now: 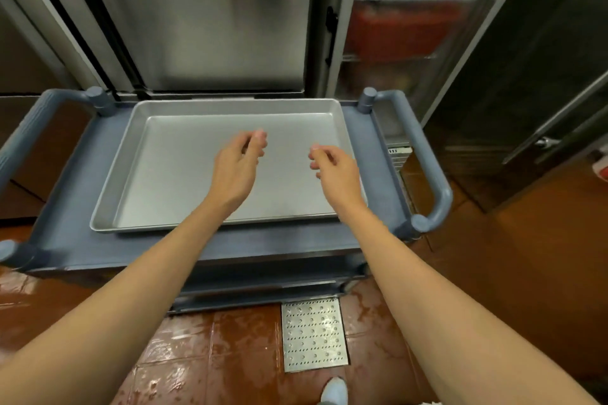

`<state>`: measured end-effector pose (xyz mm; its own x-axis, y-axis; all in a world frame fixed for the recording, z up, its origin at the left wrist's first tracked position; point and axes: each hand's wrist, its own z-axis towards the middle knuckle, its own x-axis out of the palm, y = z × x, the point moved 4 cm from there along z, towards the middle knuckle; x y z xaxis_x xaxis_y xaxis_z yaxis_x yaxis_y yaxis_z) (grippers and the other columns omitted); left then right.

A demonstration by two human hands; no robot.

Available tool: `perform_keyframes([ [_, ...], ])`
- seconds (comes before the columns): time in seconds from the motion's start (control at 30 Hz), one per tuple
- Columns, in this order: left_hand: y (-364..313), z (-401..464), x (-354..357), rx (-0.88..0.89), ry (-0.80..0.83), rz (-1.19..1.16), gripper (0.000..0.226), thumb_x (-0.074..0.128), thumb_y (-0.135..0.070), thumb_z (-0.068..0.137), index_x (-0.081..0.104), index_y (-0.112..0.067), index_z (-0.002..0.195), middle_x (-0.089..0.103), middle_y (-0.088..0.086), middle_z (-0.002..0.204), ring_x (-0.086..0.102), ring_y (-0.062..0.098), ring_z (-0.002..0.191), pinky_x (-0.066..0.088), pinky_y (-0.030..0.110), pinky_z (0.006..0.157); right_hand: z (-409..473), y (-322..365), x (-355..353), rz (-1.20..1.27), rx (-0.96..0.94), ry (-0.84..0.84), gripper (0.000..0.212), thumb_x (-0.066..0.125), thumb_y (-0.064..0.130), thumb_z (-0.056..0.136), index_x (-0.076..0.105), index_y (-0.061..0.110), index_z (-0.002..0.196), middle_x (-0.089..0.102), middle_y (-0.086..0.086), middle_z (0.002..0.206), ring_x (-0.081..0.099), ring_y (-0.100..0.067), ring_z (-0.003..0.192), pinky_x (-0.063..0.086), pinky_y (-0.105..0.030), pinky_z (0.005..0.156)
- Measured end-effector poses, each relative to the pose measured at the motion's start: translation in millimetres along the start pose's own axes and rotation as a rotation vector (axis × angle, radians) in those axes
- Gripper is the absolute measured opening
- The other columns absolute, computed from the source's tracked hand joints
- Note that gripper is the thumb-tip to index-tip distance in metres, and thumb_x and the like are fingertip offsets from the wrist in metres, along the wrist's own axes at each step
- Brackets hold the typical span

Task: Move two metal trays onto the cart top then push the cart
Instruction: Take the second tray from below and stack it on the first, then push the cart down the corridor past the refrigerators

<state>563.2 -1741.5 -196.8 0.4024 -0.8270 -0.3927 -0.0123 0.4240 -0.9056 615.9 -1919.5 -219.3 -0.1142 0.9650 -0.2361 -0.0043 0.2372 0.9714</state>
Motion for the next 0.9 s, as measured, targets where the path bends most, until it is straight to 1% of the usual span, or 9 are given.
perform_keyframes([
  [0.07,-38,-5,15,0.031,-0.061,-0.146,0.034,0.039,-0.043,0.1,0.065,-0.022,0.108,0.069,-0.003,0.1,0.066,0.012,0.091,0.056,0.035,0.085,0,22,-29,0.115,-0.04,-0.043,0.027,0.055,0.039,0.093,0.069,0.017,0.099,0.07,0.001,0.096,0.066,-0.016,0.091,0.055,-0.038,0.083],
  [0.17,-81,-17,38,0.065,-0.14,-0.317,0.036,0.042,-0.044,0.098,0.066,-0.02,0.108,0.071,0.003,0.103,0.067,0.021,0.096,0.056,0.034,0.083,0,46,-91,0.287,-0.104,-0.1,0.023,0.055,0.04,0.092,0.07,0.022,0.091,0.073,0.002,0.093,0.068,-0.014,0.089,0.055,-0.036,0.079],
  [0.27,-105,-29,64,0.093,-0.218,-0.375,0.034,0.042,-0.039,0.099,0.065,-0.017,0.11,0.069,0.011,0.107,0.067,0.03,0.099,0.056,0.039,0.084,3,62,-154,0.352,-0.163,-0.089,0.023,0.052,0.033,0.095,0.071,0.019,0.094,0.073,0.002,0.093,0.068,-0.014,0.09,0.055,-0.036,0.08],
  [0.33,-115,-32,83,0.078,-0.272,-0.397,0.032,0.043,-0.038,0.099,0.066,-0.018,0.107,0.069,0.011,0.105,0.067,0.03,0.098,0.055,0.043,0.085,10,68,-189,0.349,-0.182,-0.074,0.022,0.052,0.028,0.097,0.071,0.017,0.095,0.073,0.0,0.095,0.068,-0.017,0.092,0.055,-0.037,0.082],
  [0.43,-133,-20,110,0.076,-0.349,-0.422,0.029,0.044,-0.04,0.097,0.067,-0.024,0.101,0.07,0.008,0.103,0.067,0.032,0.098,0.055,0.044,0.086,36,70,-227,0.382,-0.189,-0.047,0.023,0.051,0.023,0.097,0.071,0.013,0.096,0.071,-0.01,0.104,0.067,-0.021,0.094,0.054,-0.043,0.086],
  [0.57,-154,16,140,0.101,-0.395,-0.396,0.029,0.044,-0.038,0.097,0.067,-0.021,0.103,0.069,0.009,0.101,0.068,0.025,0.094,0.055,0.042,0.085,84,70,-240,0.405,-0.182,-0.003,0.025,0.05,0.022,0.097,0.069,0.007,0.103,0.071,-0.012,0.105,0.068,-0.021,0.095,0.053,-0.043,0.086],
  [0.7,-157,70,167,0.122,-0.414,-0.368,0.032,0.044,-0.04,0.098,0.066,-0.018,0.106,0.07,0.01,0.102,0.067,0.03,0.096,0.055,0.04,0.085,139,62,-236,0.379,-0.169,0.053,0.024,0.05,0.021,0.096,0.069,0.008,0.104,0.072,-0.009,0.102,0.068,-0.02,0.094,0.054,-0.041,0.085],
  [0.8,-156,110,188,0.122,-0.414,-0.352,0.033,0.043,-0.043,0.098,0.066,-0.02,0.105,0.07,0.009,0.102,0.067,0.029,0.097,0.056,0.037,0.085,178,56,-238,0.365,-0.14,0.059,0.022,0.052,0.019,0.095,0.069,0.007,0.103,0.072,-0.011,0.101,0.067,-0.026,0.094,0.053,-0.04,0.084],
  [0.9,-153,134,205,0.11,-0.447,-0.346,0.033,0.043,-0.041,0.098,0.066,-0.018,0.105,0.069,0.01,0.101,0.067,0.031,0.096,0.054,0.04,0.085,210,50,-241,0.338,-0.119,0.108,0.021,0.053,0.018,0.095,0.07,0.006,0.101,0.072,-0.015,0.101,0.065,-0.026,0.091,0.052,-0.04,0.08],
])
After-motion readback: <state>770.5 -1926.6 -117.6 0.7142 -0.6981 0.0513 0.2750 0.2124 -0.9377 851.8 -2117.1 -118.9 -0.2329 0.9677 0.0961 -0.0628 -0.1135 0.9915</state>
